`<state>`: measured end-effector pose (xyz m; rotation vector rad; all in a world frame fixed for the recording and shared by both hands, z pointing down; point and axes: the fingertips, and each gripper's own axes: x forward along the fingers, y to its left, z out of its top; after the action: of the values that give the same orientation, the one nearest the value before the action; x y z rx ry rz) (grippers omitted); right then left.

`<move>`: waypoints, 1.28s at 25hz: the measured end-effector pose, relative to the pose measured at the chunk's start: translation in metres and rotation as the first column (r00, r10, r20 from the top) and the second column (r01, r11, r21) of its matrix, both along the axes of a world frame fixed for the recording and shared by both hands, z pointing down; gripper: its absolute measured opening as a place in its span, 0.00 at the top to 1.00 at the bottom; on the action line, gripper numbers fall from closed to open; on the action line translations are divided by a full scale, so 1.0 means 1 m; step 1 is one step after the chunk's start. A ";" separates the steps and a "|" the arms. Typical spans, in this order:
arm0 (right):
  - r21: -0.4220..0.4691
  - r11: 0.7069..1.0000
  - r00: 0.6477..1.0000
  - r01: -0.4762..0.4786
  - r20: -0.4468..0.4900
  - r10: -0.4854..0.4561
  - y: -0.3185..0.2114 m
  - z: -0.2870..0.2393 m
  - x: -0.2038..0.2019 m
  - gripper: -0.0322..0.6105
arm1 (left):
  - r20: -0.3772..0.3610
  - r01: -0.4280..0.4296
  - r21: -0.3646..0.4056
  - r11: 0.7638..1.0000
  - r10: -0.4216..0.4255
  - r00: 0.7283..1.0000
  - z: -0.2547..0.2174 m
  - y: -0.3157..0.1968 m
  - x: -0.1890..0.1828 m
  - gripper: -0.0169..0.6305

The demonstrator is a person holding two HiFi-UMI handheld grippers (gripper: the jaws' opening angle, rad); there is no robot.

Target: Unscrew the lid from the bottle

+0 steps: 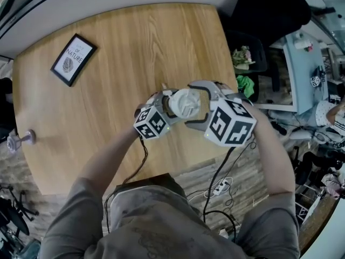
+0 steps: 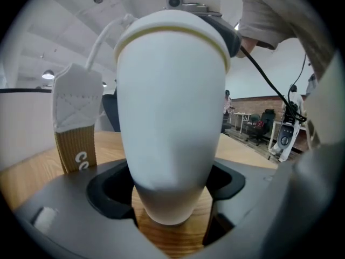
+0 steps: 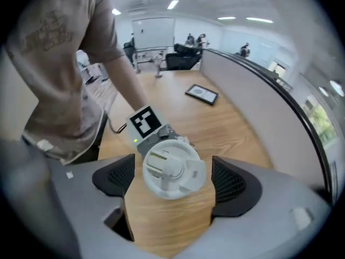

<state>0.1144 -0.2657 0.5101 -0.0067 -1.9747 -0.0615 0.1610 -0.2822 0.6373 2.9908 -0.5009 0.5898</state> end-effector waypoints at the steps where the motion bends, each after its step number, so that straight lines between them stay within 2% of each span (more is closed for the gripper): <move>1: 0.008 0.994 0.993 -0.107 0.048 0.107 -0.005 -0.003 0.003 0.26 | 0.004 0.001 -0.002 1.000 -0.001 1.000 0.000 0.000 0.000 0.39; 2: 0.004 0.973 0.968 -0.232 0.102 0.230 -0.011 -0.007 0.005 0.26 | 0.008 0.002 -0.005 1.000 -0.002 1.000 0.000 0.001 0.001 0.39; 3: -0.015 0.932 0.919 -0.363 0.157 0.360 -0.017 -0.011 0.007 0.26 | 0.012 0.004 -0.007 1.000 -0.004 1.000 0.000 0.001 0.001 0.39; 4: -0.049 0.874 0.850 -0.484 0.209 0.483 -0.021 -0.015 0.009 0.26 | 0.015 0.008 -0.009 1.000 -0.008 1.000 0.000 0.000 0.002 0.39; 6: -0.141 0.723 0.674 -0.676 0.278 0.684 -0.023 -0.022 0.010 0.26 | 0.017 0.015 -0.011 1.000 -0.015 1.000 0.000 0.000 0.001 0.39; 8: -0.214 0.545 0.470 -0.811 0.316 0.824 -0.025 -0.025 0.013 0.26 | 0.017 0.023 -0.011 1.000 -0.023 1.000 -0.001 0.000 0.000 0.39; 9: -0.228 0.459 0.373 -0.859 0.337 0.865 -0.026 -0.026 0.016 0.26 | 0.017 0.027 -0.012 1.000 -0.026 1.000 -0.001 0.000 0.000 0.39; 10: -0.226 0.386 0.291 -0.895 0.360 0.886 -0.027 -0.026 0.018 0.26 | 0.018 0.030 -0.012 0.999 -0.030 0.999 -0.001 0.000 0.000 0.39; 11: -0.214 0.327 0.228 -0.920 0.384 0.894 -0.028 -0.025 0.021 0.26 | 0.018 0.034 -0.013 0.999 -0.034 0.999 -0.001 -0.001 0.000 0.39; 12: -0.202 0.280 0.181 -0.938 0.405 0.896 -0.029 -0.023 0.022 0.26 | 0.019 0.037 -0.013 0.999 -0.037 0.999 -0.001 -0.001 0.000 0.39; 14: -0.203 0.208 0.108 -0.957 0.419 0.902 -0.027 -0.015 0.021 0.26 | 0.022 0.042 -0.013 0.999 -0.042 0.999 -0.001 -0.001 0.001 0.39; 17: -0.229 0.133 0.032 -0.964 0.399 0.916 -0.022 0.001 0.014 0.26 | 0.024 0.048 -0.012 0.999 -0.048 0.999 -0.001 -0.002 0.000 0.39; 20: -0.218 0.054 -0.043 -0.974 0.416 0.908 -0.022 0.006 0.016 0.27 | 0.027 0.057 -0.013 0.998 -0.056 0.998 -0.002 -0.001 -0.001 0.39; 22: -0.204 0.023 -0.070 -0.979 0.437 0.897 -0.023 0.006 0.019 0.27 | 0.029 0.061 -0.014 0.998 -0.061 0.998 -0.002 -0.002 -0.001 0.39; 23: -0.197 0.022 -0.069 -0.980 0.443 0.894 -0.024 0.007 0.019 0.27 | 0.029 0.063 -0.015 0.998 -0.062 0.998 -0.002 -0.002 -0.001 0.39; 25: -0.172 0.043 -0.041 -0.984 0.454 0.890 -0.026 0.009 0.018 0.27 | 0.030 0.067 -0.017 0.998 -0.067 0.997 -0.001 -0.002 -0.001 0.39; 27: -0.140 0.082 0.007 -0.987 0.467 0.884 -0.026 0.009 0.018 0.28 | 0.030 0.072 -0.020 0.997 -0.072 0.997 -0.001 -0.002 0.000 0.39; 29: -0.111 0.136 0.068 -0.984 0.477 0.876 -0.027 0.008 0.017 0.28 | 0.031 0.074 -0.022 0.997 -0.074 0.997 -0.002 -0.002 0.001 0.39; 32: -0.077 0.252 0.186 -0.965 0.480 0.857 -0.026 0.008 0.012 0.28 | 0.032 0.071 -0.024 0.997 -0.070 0.997 -0.002 -0.003 -0.001 0.39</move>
<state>0.1269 -0.2919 0.5183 1.5534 -2.0502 0.5642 0.1601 -0.2848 0.6357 2.9311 -0.5938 0.6329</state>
